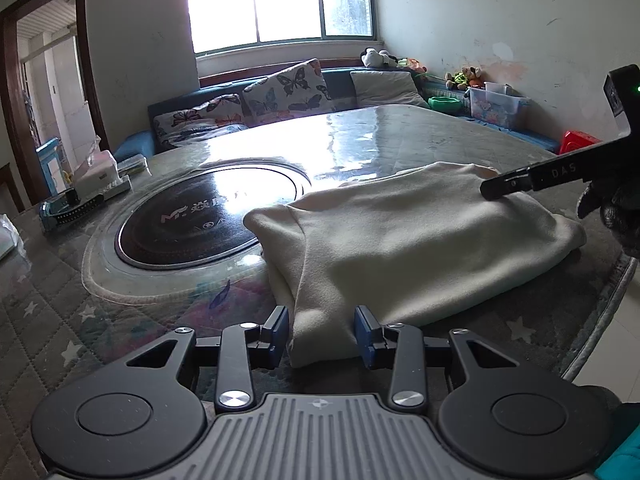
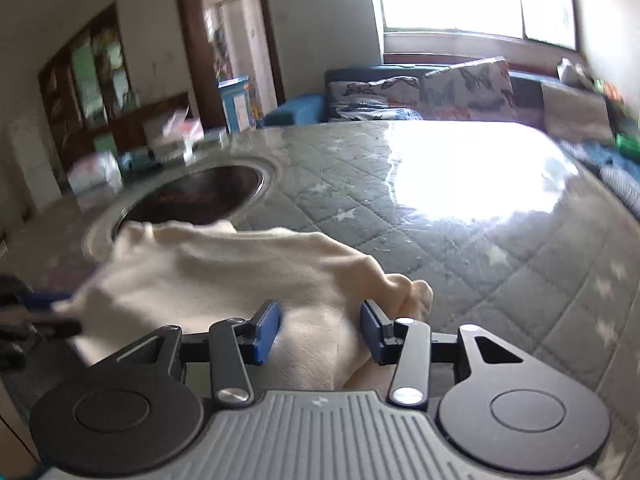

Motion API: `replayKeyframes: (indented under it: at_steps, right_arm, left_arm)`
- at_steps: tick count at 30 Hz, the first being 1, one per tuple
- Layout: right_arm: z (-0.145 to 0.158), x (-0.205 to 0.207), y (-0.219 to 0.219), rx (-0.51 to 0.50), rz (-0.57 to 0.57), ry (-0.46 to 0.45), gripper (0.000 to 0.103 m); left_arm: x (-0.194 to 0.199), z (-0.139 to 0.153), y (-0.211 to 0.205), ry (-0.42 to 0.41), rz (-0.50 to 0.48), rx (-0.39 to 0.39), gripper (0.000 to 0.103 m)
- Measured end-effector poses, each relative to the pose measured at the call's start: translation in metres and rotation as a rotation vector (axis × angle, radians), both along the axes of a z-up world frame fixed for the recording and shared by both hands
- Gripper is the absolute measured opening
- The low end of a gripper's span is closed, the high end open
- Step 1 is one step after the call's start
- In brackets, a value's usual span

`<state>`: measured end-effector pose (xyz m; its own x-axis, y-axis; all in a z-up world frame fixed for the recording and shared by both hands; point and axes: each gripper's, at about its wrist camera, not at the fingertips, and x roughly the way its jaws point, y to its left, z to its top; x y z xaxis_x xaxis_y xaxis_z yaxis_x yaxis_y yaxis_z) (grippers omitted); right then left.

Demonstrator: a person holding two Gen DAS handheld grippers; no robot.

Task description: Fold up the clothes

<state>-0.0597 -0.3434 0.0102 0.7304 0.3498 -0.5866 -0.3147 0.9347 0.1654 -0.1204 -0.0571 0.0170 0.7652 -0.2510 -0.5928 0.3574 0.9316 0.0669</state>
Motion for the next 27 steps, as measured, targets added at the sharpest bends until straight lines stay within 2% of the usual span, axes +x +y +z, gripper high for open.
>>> replayKeyframes:
  at_steps: [5, 8, 10, 13, 16, 21, 24, 27]
  right_arm:
    - [0.015, 0.003, 0.002, -0.027, 0.026, -0.062, 0.044]
    - [0.02, 0.014, 0.009, -0.017, 0.058, -0.065, 0.044]
    - [0.018, 0.024, 0.015, -0.011, 0.071, -0.054, 0.044]
    - [0.004, 0.04, 0.015, -0.008, 0.04, 0.031, 0.043]
    - [0.003, 0.04, 0.012, -0.001, 0.024, 0.025, 0.039]
    - [0.018, 0.04, 0.02, 0.007, 0.043, -0.021, 0.039]
    - [0.018, 0.048, 0.029, 0.03, 0.064, -0.008, 0.038]
    - [0.007, 0.056, 0.035, 0.008, 0.065, 0.036, 0.037]
  left_arm:
    - [0.001, 0.011, 0.005, -0.006, -0.03, -0.042, 0.039]
    - [0.004, 0.017, 0.006, -0.016, -0.024, -0.051, 0.04]
    - [0.007, 0.019, 0.007, -0.02, -0.016, -0.052, 0.04]
    - [0.011, 0.022, 0.008, -0.026, -0.006, -0.048, 0.04]
    - [0.018, 0.024, 0.009, -0.035, 0.002, -0.043, 0.04]
    - [0.037, 0.027, 0.005, -0.047, 0.021, -0.068, 0.04]
    - [0.048, 0.027, 0.001, -0.052, 0.026, -0.081, 0.039]
    - [0.061, 0.021, -0.001, -0.023, 0.04, -0.095, 0.038]
